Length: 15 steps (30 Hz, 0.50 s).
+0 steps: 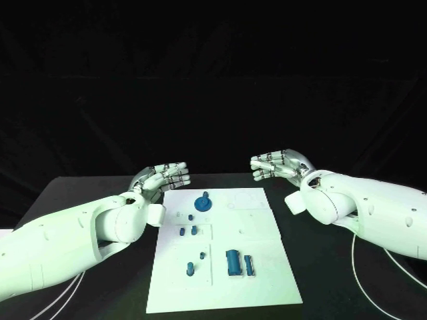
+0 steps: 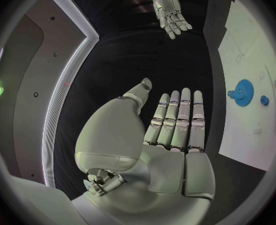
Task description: Assemble the parts on the task board
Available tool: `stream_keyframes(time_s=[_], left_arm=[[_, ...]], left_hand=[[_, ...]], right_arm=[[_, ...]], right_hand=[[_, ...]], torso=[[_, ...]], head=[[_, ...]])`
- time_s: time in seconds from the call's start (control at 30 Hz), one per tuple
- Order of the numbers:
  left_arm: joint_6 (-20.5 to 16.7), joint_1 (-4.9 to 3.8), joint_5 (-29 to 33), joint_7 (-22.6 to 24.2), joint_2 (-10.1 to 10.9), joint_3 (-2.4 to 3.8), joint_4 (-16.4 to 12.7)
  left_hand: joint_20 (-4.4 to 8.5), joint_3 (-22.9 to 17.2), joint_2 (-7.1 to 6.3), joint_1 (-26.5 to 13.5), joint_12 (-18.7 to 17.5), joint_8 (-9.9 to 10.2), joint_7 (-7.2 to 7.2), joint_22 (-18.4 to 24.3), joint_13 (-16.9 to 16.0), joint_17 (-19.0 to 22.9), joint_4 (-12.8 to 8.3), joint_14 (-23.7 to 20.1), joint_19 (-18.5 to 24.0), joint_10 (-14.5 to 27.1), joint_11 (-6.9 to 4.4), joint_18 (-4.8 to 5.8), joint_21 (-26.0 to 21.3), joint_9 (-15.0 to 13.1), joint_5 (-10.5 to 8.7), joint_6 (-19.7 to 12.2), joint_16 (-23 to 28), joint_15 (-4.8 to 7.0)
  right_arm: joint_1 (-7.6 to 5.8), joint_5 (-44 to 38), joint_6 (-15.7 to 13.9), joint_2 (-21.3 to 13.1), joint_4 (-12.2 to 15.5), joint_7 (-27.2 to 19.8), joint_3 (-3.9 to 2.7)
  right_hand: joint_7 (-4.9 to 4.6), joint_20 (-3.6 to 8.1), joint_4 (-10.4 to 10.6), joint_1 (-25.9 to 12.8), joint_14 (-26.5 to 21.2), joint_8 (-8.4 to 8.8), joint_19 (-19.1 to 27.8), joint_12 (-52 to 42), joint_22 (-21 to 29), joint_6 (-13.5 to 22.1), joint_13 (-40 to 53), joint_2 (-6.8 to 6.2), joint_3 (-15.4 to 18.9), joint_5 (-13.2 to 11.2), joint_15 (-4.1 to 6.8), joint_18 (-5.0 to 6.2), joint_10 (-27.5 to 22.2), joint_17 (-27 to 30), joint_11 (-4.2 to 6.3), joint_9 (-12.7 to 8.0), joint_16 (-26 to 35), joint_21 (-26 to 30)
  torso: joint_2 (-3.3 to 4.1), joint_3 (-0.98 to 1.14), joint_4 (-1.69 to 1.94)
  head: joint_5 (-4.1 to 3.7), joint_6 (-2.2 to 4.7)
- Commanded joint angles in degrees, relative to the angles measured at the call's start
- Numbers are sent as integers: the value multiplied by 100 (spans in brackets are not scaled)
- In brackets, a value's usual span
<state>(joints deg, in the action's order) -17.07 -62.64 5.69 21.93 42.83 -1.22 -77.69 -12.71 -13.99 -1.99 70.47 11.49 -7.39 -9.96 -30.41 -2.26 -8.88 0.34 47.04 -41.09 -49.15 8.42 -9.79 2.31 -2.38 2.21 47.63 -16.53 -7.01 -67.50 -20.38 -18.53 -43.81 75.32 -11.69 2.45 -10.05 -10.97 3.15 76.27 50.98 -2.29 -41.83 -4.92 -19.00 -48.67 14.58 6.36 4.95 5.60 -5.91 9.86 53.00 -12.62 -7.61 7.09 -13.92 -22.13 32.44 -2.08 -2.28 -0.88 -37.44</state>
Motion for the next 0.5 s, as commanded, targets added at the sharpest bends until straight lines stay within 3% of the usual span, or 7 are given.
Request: stream_keyframes(time_s=[0.03, 0.07, 0.1, 0.17, 0.23, 0.43, 0.5], left_arm=[[-131, 9, -31, 44, 5, 8, -74], [-197, 15, -45, 63, 10, 11, -103], [-276, 22, -62, 86, 15, 15, -138], [-513, 44, -111, 154, 32, 25, -245], [-751, 66, -161, 223, 49, 36, -352], [-1772, 161, -374, 517, 121, 81, -809], [-2037, 186, -430, 593, 139, 93, -928]], left_hand=[[405, 449, 199, -2258, -367, 236, 319, 975, 226, 285, -34, -1507, 1315, 1574, -271, 310, -231, 238, -221, -1527, 533, 225], [438, 485, 199, -2446, -398, 257, 345, 1056, 226, 309, -34, -1632, 1423, 1704, -293, 356, -231, 238, -221, -1652, 576, 242], [473, 523, 199, -2637, -430, 277, 373, 1139, 226, 333, -34, -1758, 1535, 1836, -312, 358, -231, 238, -221, -1780, 621, 260], [547, 603, 199, -3037, -494, 317, 430, 1311, 226, 383, -34, -2025, 1770, 2115, -361, 418, -231, 238, -221, -2052, 714, 701], [606, 666, 199, -3355, -546, 739, 475, 1447, 226, 423, -34, -2236, 1955, 2337, -401, 420, -231, 238, -221, -2265, 790, 701], [750, 823, 199, -4152, -676, 739, 589, 1792, 226, 888, -34, -2770, 2419, 2895, -842, 539, -231, 238, -221, -2806, 976, 701], [789, 868, 199, -4373, -712, 739, 996, 1888, 226, 888, -34, -2919, 2548, 3051, -842, 541, -231, 238, -221, -2953, 1028, 701]], right_arm=[[47, 35, -153, -6, 85, -39, -6], [66, 91, -220, -8, 123, -88, -13], [88, 155, -297, -11, 168, -145, -21], [156, 353, -534, -19, 303, -320, -44], [224, 551, -773, -27, 440, -495, -68], [506, 1375, -1762, -61, 1007, -1224, -166], [575, 1577, -2005, -69, 1146, -1403, -190]], right_hand=[[321, 350, -315, -2432, -1625, 229, 1333, 492, 607, 1551, -466, -202, -495, -560, 189, -309, -1688, 404, 243, -225, 445, 706], [349, 381, -315, -2645, -1766, 229, 1450, 492, 660, 1687, -507, -219, -495, -560, 591, -356, -1836, 439, 264, -247, 485, 769], [376, 410, -315, -2851, -1904, 229, 1563, 492, 711, 1818, -547, -636, -495, -560, 591, -370, -1980, 474, 285, -267, 522, 828], [432, 472, -315, -3282, -2193, 229, 1799, 492, 819, 2094, -629, -636, -495, -560, 591, -432, -2280, 545, 327, -306, 601, 954], [477, 522, -315, -3625, -2422, 229, 1989, 492, 904, 2312, -694, -636, -495, -560, 591, -430, -2517, 602, 761, -709, 663, 1052], [592, 647, -315, -4488, -3000, 229, 2460, 492, 1119, 2865, -860, -636, -495, -560, 591, -526, -3117, 745, 761, -709, 820, 1304], [1005, 679, -315, -4720, -3156, 229, 2591, 492, 1177, 3014, -905, -636, -495, -560, 591, -556, -3278, 783, 761, -709, 862, 1371]], torso=[[-28, 45, 49], [-41, 68, 73], [-56, 93, 101], [-93, 153, 168], [-113, 186, 204], [-126, 208, 228], [-126, 208, 228]], head=[[19, 58], [29, 92], [39, 130], [65, 223], [79, 272], [88, 306], [88, 306]])
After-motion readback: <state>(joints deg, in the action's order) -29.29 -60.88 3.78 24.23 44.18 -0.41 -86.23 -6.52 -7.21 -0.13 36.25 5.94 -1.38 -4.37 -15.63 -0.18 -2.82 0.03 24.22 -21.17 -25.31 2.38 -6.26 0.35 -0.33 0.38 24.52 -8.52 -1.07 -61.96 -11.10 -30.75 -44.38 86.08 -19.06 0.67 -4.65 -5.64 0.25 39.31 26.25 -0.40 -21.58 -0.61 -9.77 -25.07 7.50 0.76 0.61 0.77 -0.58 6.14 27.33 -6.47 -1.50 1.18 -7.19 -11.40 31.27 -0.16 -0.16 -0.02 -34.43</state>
